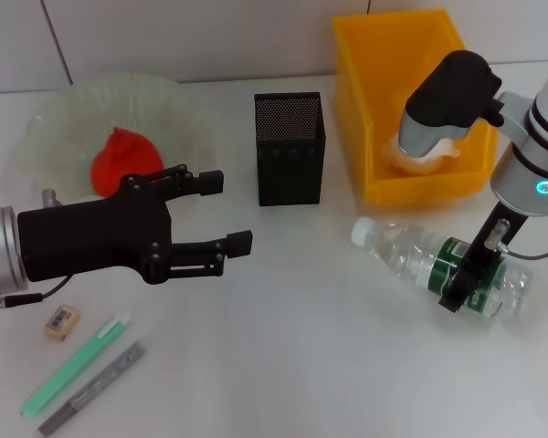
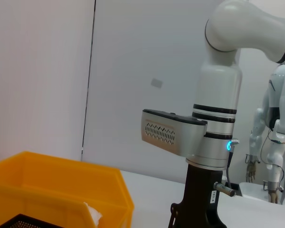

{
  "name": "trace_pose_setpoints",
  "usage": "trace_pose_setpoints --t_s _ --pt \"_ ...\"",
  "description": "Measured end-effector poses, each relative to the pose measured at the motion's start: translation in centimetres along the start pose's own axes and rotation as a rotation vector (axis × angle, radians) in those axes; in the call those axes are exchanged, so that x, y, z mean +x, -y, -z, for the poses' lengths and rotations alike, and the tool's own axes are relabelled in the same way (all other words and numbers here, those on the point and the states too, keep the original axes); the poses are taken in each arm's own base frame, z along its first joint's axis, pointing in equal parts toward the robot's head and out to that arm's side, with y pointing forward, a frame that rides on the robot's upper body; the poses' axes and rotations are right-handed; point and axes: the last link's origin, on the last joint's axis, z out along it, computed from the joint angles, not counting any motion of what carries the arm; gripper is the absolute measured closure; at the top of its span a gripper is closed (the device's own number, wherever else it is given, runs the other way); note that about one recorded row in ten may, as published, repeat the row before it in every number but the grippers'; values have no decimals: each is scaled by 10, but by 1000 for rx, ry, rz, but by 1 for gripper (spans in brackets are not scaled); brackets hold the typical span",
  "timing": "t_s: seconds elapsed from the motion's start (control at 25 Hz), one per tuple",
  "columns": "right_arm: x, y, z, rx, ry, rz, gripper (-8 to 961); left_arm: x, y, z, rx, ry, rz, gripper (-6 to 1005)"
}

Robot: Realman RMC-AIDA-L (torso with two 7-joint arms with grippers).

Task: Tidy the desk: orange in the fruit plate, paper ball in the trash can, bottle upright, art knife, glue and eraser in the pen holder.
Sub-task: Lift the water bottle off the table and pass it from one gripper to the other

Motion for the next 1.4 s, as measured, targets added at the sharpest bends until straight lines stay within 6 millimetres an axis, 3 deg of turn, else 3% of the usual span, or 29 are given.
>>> trace_pose_setpoints --t_s 0.76,1.4 --pt "2 3 16 46 64 0 192 1 2 0 13 -4 -2 147" --pt "3 -9 36 36 177 47 192 3 8 0 46 -6 2 147"
